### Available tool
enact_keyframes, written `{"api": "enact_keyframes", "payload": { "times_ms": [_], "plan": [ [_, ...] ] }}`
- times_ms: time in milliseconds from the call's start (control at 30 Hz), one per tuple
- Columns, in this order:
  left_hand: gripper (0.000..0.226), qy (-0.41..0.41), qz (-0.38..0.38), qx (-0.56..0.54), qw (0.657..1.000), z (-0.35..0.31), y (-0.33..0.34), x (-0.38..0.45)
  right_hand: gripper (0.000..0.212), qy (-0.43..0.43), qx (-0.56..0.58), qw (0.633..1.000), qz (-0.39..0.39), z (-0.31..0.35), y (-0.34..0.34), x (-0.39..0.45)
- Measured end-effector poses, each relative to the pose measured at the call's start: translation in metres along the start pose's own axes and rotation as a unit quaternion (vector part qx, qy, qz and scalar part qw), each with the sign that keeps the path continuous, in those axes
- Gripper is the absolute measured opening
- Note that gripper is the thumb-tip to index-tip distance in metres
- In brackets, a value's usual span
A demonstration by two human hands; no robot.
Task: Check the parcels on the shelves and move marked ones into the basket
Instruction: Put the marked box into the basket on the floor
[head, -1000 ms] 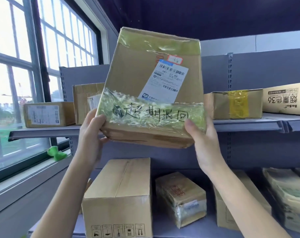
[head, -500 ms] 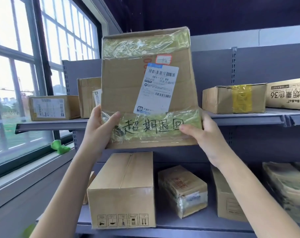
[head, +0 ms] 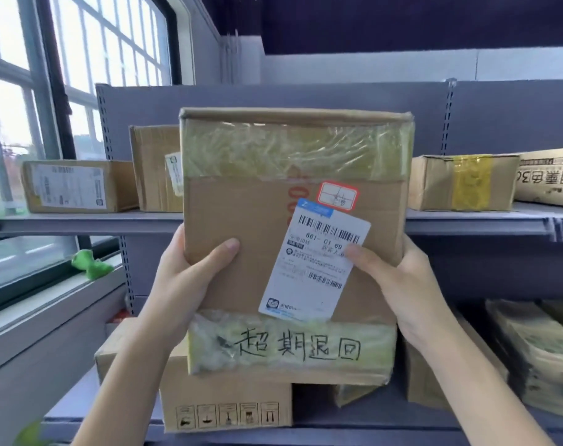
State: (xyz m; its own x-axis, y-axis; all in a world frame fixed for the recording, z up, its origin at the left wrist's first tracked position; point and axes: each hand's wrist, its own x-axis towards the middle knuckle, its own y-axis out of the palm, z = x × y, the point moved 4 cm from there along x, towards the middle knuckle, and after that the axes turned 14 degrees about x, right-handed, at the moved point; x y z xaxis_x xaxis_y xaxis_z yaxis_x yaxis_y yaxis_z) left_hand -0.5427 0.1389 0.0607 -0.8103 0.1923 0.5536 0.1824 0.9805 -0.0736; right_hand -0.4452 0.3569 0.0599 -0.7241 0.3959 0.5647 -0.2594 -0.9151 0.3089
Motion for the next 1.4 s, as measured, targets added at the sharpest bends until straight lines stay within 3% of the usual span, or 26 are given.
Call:
{"api": "enact_keyframes", "payload": {
  "times_ms": [167, 300, 500, 800, 1000, 1100, 1233, 1400],
  "plan": [
    [0.043, -0.031, 0.021, -0.010, 0.999, 0.005, 0.015, -0.012, 0.037, -0.007, -0.017, 0.999, -0.030, 0.007, -0.014, -0.010],
    [0.026, -0.066, 0.039, -0.007, 0.997, 0.010, 0.041, -0.034, 0.022, 0.014, -0.029, 0.998, -0.057, 0.010, -0.045, -0.031],
    [0.021, -0.104, 0.032, 0.008, 0.994, -0.001, 0.092, -0.079, 0.016, 0.053, -0.028, 0.996, -0.065, 0.028, -0.102, -0.062],
    [0.030, -0.186, 0.018, 0.035, 0.982, -0.005, 0.177, -0.179, 0.017, 0.137, -0.044, 0.988, -0.064, 0.043, -0.204, -0.124],
    [0.031, -0.268, 0.058, 0.056, 0.960, 0.029, 0.226, -0.239, 0.016, 0.221, -0.065, 0.965, -0.125, 0.019, -0.271, -0.181],
    [0.027, -0.303, 0.085, 0.065, 0.947, 0.057, 0.246, -0.266, 0.033, 0.272, -0.091, 0.944, -0.163, -0.004, -0.299, -0.212],
    [0.031, -0.363, 0.118, 0.072, 0.922, 0.105, 0.263, -0.300, 0.021, 0.322, -0.119, 0.921, -0.186, -0.034, -0.323, -0.250],
    [0.031, -0.423, 0.136, 0.092, 0.891, 0.156, 0.275, -0.342, 0.026, 0.378, -0.141, 0.892, -0.206, -0.073, -0.347, -0.290]
  ]
}}
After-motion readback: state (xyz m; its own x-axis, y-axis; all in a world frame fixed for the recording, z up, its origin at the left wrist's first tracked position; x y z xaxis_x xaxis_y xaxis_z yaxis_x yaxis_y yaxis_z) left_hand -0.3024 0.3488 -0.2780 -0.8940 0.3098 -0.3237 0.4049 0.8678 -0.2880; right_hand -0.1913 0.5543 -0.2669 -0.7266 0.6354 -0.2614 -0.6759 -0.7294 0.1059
